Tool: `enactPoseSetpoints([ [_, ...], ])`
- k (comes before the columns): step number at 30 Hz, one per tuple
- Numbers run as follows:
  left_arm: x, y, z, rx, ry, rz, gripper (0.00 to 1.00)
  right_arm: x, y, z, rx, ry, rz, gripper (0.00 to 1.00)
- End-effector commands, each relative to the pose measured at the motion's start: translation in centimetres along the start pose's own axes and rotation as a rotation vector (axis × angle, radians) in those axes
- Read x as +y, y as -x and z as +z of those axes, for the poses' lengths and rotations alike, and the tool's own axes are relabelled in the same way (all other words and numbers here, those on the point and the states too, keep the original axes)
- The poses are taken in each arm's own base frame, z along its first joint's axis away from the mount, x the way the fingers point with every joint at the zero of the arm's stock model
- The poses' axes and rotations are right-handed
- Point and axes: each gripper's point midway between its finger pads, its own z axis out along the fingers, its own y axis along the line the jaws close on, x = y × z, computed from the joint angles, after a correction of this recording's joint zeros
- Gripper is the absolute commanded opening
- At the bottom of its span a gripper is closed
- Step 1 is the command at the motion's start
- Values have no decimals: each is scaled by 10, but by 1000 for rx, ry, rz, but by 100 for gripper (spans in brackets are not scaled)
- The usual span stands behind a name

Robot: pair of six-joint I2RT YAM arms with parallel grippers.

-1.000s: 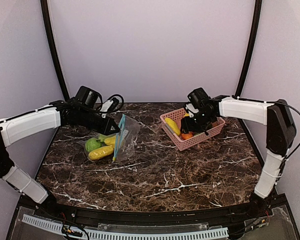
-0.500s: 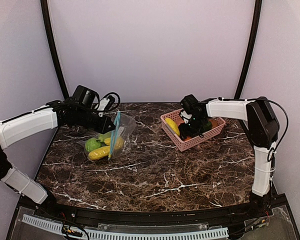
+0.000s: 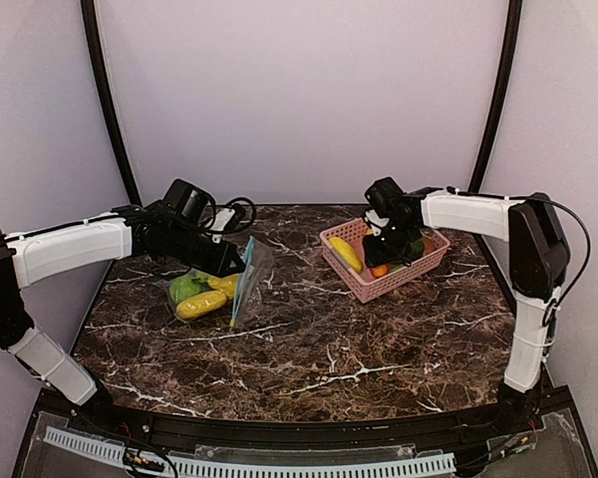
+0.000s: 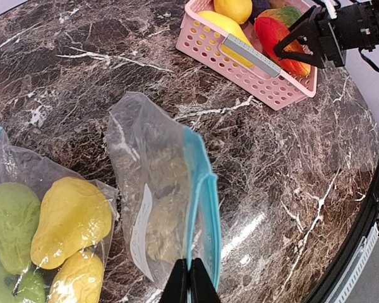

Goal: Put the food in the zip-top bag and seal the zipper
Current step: Pick up the fake fruit from the bin, then place the fake fruit in the zipper food storage bag.

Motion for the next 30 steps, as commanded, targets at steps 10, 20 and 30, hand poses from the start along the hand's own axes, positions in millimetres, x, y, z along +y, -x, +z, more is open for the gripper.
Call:
enactPoseSetpoints([
  [10, -28, 8, 23, -48, -119, -93, 1, 44, 12, -92, -213, 357, 24, 36],
  [20, -32, 12, 37, -84, -173, -157, 1, 158, -33, -178, -253, 983, -185, 37],
  [30, -35, 8, 37, -91, -200, -174, 1, 232, -89, -198, -141, 1286, -325, 36],
])
